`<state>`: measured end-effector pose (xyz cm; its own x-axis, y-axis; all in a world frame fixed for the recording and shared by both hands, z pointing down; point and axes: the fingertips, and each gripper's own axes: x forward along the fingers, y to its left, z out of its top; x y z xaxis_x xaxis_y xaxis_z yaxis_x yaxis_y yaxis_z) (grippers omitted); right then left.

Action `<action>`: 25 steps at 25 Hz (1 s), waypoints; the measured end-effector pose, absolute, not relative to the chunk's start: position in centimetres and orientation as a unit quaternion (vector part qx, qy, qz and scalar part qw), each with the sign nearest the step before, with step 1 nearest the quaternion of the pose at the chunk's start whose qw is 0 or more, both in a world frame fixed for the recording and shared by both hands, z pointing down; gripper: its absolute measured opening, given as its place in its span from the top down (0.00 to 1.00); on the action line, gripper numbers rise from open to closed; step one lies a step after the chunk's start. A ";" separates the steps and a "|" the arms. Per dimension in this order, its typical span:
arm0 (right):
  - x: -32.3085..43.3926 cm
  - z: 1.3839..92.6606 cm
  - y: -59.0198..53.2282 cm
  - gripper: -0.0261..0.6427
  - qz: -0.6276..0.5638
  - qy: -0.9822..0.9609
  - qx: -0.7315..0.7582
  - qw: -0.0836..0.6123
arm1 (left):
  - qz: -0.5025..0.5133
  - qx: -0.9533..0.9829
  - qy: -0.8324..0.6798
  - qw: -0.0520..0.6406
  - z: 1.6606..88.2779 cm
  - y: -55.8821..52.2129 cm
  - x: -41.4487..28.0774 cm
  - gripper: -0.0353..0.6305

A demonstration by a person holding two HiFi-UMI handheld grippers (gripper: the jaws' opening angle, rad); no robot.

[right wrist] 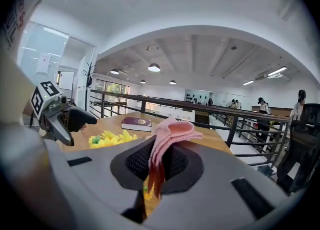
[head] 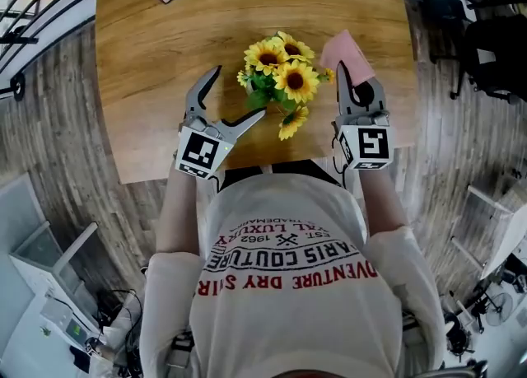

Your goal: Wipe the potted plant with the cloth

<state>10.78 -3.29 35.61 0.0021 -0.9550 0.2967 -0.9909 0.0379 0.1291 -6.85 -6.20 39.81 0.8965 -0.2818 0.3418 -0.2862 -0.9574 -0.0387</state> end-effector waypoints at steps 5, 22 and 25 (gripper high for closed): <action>8.9 33.2 -2.8 0.91 0.038 -0.716 0.684 0.135 | 0.112 0.961 -0.253 0.000 34.0 -8.2 -8.7 0.66; 4.3 28.2 -4.3 0.91 -0.003 -0.768 0.635 0.088 | 0.075 0.934 -0.350 -0.005 28.0 -10.4 -13.4 0.92; 3.6 27.4 -4.4 0.91 -0.007 -0.780 0.620 0.085 | 0.071 0.938 -0.339 0.001 27.2 -10.0 -13.5 0.92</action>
